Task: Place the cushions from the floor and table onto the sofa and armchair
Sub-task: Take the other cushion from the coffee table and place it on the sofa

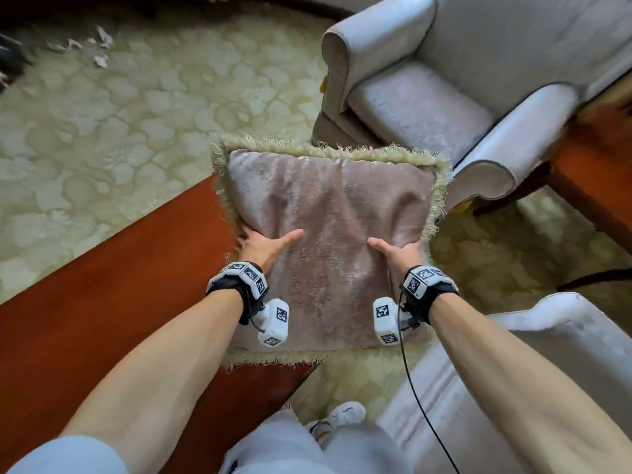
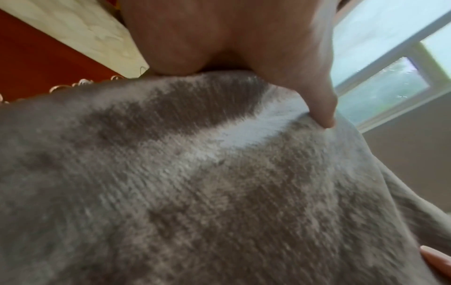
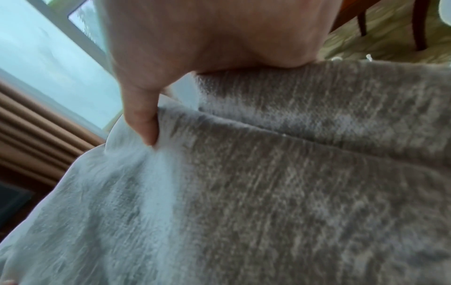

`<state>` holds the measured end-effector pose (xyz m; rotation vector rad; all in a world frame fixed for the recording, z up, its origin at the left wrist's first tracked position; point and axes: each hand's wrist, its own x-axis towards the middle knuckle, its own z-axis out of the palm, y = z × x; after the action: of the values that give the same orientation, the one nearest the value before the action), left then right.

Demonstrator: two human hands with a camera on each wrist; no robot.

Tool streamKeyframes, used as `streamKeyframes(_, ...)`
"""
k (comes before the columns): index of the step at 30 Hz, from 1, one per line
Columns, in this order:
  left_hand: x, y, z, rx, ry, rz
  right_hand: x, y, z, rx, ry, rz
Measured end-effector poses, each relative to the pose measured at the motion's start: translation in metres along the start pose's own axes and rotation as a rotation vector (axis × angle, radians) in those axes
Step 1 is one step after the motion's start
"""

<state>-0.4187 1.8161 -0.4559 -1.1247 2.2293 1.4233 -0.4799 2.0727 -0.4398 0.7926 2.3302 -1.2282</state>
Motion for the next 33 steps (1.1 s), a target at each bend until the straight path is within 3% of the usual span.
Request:
streamKeyframes(7, -0.052, 0.075, 0.073, 0.133, 0.053, 0.118, -0.004, 0.046, -0.104, 0.192, 0.146, -0.005)
streamKeyframes(16, -0.152, 0.128, 0.185, 0.243, 0.004, 0.274, -0.031, 0.130, -0.241, 0.386, 0.280, 0.024)
streamKeyframes(25, -0.260, 0.181, 0.303, 0.360, -0.143, 0.485, -0.069, 0.222, -0.364, 0.511, 0.429, 0.124)
streamKeyframes(33, -0.346, 0.209, 0.415, 0.442, -0.324, 0.703, -0.101, 0.311, -0.441, 0.607, 0.722, 0.261)
